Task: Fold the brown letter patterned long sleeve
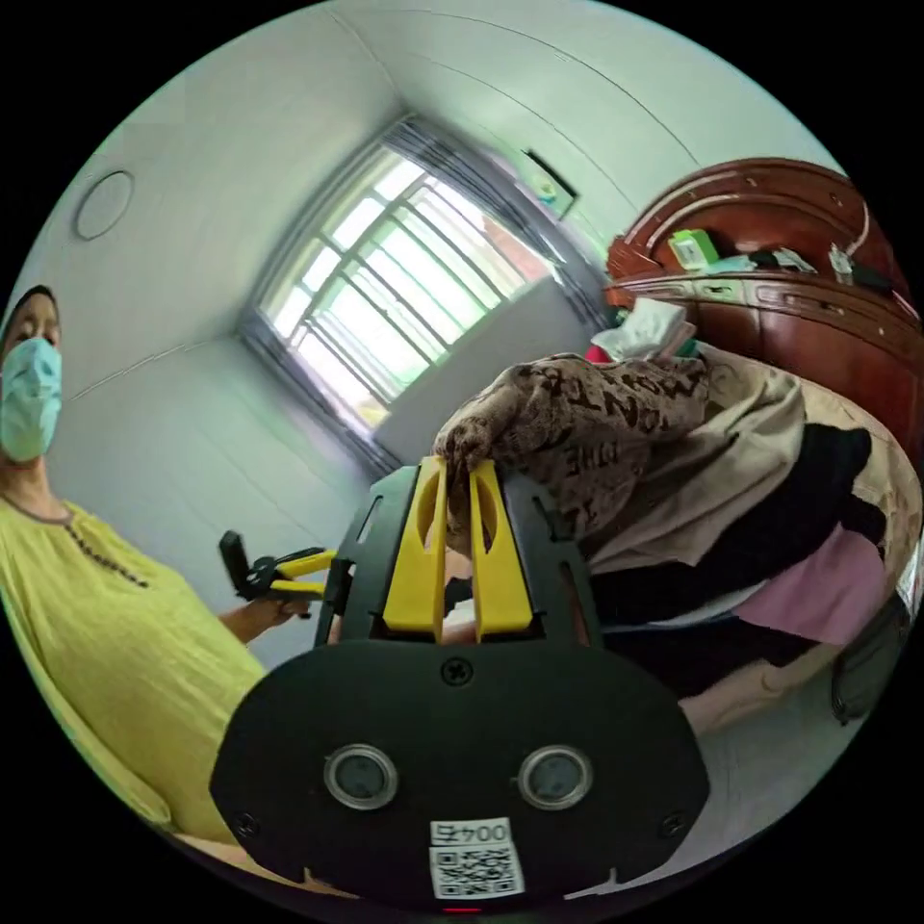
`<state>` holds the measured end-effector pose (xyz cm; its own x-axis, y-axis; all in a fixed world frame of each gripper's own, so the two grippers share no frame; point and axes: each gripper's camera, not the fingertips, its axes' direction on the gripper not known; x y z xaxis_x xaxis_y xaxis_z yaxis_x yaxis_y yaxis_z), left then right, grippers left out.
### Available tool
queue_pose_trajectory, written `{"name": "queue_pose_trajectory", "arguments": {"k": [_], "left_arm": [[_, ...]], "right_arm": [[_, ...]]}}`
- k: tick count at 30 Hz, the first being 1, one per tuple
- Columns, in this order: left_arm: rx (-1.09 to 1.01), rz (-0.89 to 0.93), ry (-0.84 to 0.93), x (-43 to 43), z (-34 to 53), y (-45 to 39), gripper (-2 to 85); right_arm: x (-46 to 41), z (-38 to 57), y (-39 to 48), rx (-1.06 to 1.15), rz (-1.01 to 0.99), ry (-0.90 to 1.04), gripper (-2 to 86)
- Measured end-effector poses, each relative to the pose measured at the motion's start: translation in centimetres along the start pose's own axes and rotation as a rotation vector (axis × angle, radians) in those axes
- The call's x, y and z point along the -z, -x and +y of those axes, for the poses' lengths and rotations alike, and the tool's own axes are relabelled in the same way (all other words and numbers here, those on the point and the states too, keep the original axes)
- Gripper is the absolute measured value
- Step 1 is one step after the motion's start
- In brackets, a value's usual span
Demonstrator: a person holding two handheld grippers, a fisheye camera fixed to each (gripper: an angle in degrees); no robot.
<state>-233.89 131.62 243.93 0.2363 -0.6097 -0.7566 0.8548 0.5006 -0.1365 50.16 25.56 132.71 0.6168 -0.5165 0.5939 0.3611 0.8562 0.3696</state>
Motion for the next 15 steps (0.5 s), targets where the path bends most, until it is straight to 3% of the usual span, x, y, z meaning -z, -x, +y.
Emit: {"name": "queue_pose_trajectory", "arguments": {"k": [4, 9, 13, 15], "left_arm": [[-0.019, -0.002, -0.137, -2.0, -1.5, 1.9, 12.3], [-0.112, 0.192, -0.349, -7.5, -5.4, 1.4, 12.6], [-0.272, 0.404, -0.467, -12.7, -8.7, -6.1, 12.6], [-0.395, 0.558, -0.499, -16.7, -10.1, -14.3, 12.4]], "right_arm": [[10.5, -2.1, 10.5, 0.220, -0.237, -0.070, 4.4], [26.8, -1.2, 30.2, 0.562, -0.509, -0.368, 4.4], [35.6, 1.7, 44.3, 0.727, -0.461, -0.560, 4.4], [39.2, 3.5, 53.7, 0.819, -0.371, -0.595, 4.4]]}}
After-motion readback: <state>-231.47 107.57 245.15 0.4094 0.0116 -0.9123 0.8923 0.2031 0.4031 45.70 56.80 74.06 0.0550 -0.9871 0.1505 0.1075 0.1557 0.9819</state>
